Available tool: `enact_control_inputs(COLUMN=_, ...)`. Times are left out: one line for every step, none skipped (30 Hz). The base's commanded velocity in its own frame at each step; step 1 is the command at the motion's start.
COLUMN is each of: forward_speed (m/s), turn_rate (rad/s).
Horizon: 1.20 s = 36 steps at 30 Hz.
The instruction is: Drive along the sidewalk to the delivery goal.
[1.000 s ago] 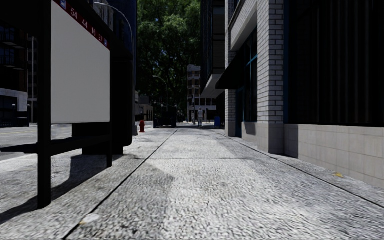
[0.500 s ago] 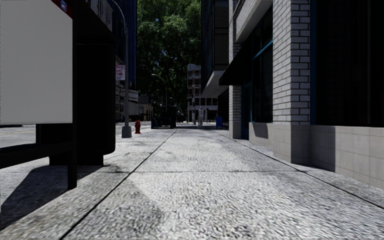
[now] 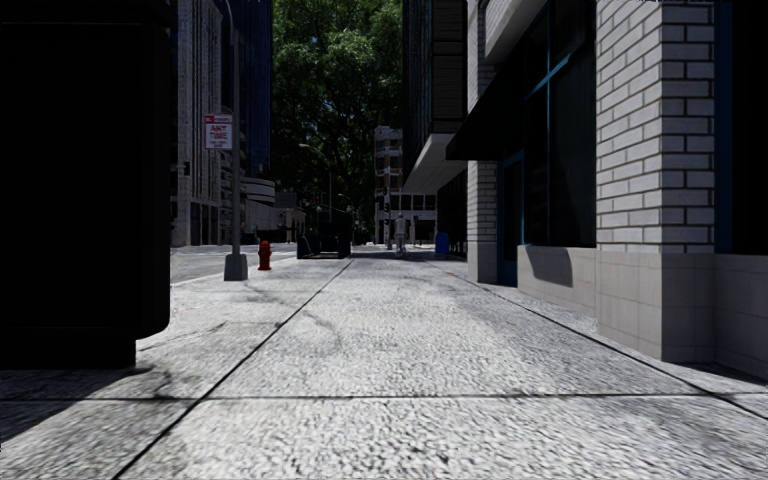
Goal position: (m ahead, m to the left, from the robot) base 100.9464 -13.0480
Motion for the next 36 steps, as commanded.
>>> enact_control_inputs(forward_speed=2.0, turn_rate=0.0)
enact_control_inputs(forward_speed=2.0, turn_rate=0.0)
enact_control_inputs(forward_speed=2.0, turn_rate=0.0)
enact_control_inputs(forward_speed=2.0, turn_rate=0.0)
enact_control_inputs(forward_speed=2.0, turn_rate=0.0)
enact_control_inputs(forward_speed=2.0, turn_rate=0.0)
enact_control_inputs(forward_speed=2.0, turn_rate=0.0)
enact_control_inputs(forward_speed=2.0, turn_rate=0.0)
enact_control_inputs(forward_speed=2.0, turn_rate=0.0)
enact_control_inputs(forward_speed=2.0, turn_rate=0.0)
enact_control_inputs(forward_speed=2.0, turn_rate=0.0)
enact_control_inputs(forward_speed=2.0, turn_rate=0.0)
enact_control_inputs(forward_speed=2.0, turn_rate=0.0)
enact_control_inputs(forward_speed=2.0, turn_rate=0.0)
enact_control_inputs(forward_speed=2.0, turn_rate=0.0)
enact_control_inputs(forward_speed=2.0, turn_rate=0.0)
enact_control_inputs(forward_speed=2.0, turn_rate=0.0)
enact_control_inputs(forward_speed=2.0, turn_rate=0.0)
enact_control_inputs(forward_speed=2.0, turn_rate=0.0)
enact_control_inputs(forward_speed=2.0, turn_rate=0.0)
enact_control_inputs(forward_speed=2.0, turn_rate=0.0)
enact_control_inputs(forward_speed=2.0, turn_rate=0.0)
enact_control_inputs(forward_speed=2.0, turn_rate=0.0)
enact_control_inputs(forward_speed=2.0, turn_rate=0.0)
enact_control_inputs(forward_speed=2.0, turn_rate=0.0)
enact_control_inputs(forward_speed=2.0, turn_rate=0.0)
enact_control_inputs(forward_speed=2.0, turn_rate=0.0)
enact_control_inputs(forward_speed=2.0, turn_rate=0.0)
enact_control_inputs(forward_speed=2.0, turn_rate=0.0)
enact_control_inputs(forward_speed=2.0, turn_rate=0.0)
enact_control_inputs(forward_speed=2.0, turn_rate=0.0)
enact_control_inputs(forward_speed=2.0, turn_rate=0.0)
enact_control_inputs(forward_speed=2.0, turn_rate=0.0)
enact_control_inputs(forward_speed=2.0, turn_rate=0.0)
enact_control_inputs(forward_speed=2.0, turn_rate=0.0)
enact_control_inputs(forward_speed=2.0, turn_rate=0.0)
